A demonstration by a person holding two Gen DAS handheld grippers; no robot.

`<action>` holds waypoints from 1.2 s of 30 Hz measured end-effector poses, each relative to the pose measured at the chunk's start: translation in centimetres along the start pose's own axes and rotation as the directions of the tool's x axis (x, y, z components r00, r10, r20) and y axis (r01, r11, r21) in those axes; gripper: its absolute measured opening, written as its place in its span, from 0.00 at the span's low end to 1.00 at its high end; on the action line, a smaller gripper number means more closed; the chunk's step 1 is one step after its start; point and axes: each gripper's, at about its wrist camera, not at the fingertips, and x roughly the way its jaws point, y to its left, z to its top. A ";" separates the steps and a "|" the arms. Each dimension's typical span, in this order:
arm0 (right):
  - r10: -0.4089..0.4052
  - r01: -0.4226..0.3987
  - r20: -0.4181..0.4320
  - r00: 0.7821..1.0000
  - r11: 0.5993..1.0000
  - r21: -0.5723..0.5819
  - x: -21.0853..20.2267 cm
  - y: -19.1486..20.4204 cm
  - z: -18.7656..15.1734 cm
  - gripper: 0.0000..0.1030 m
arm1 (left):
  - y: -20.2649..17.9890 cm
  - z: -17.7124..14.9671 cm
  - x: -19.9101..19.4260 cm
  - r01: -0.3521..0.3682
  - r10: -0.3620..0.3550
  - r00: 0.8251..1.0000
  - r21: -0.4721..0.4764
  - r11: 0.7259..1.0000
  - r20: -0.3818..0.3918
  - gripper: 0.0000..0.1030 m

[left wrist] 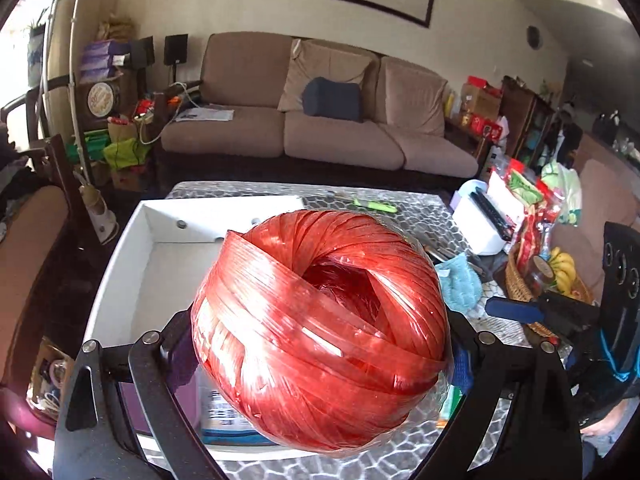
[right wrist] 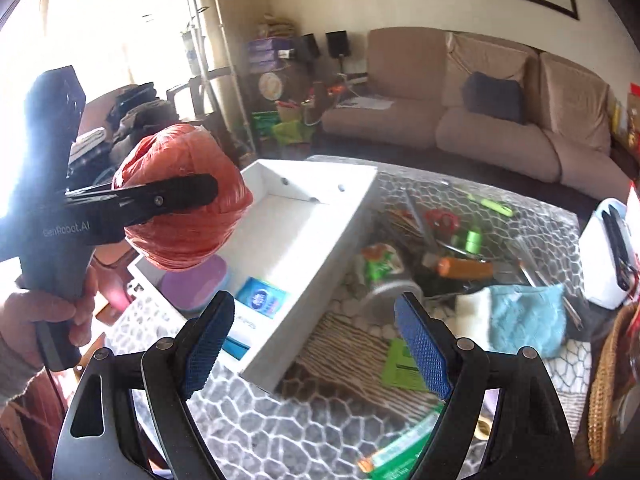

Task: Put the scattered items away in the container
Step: 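Lift the red twine ball with the right gripper toward the white box, then lower the twine ball into the white box and open the right gripper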

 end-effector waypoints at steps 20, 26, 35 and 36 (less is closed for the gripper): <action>0.528 -0.295 -0.319 0.787 0.777 0.556 24.4 8.3 8.6 0.82 | 14.1 -7.6 7.4 -0.170 0.164 0.968 -0.018 0.985 -0.192 0.92; 0.576 -0.286 -0.379 0.724 0.751 0.596 29.1 9.0 6.7 0.75 | 15.7 -7.6 9.1 -0.153 0.141 0.962 -0.037 0.987 -0.233 0.92; 0.684 -0.249 -0.366 0.631 0.626 0.739 32.5 7.3 4.4 0.69 | 14.8 -8.3 12.0 -0.183 0.203 0.930 0.093 0.979 -0.307 0.92; 0.684 -0.240 -0.371 0.628 0.624 0.744 32.7 7.3 4.3 0.70 | 14.7 -8.2 12.2 -0.186 0.208 0.929 0.100 0.978 -0.307 0.92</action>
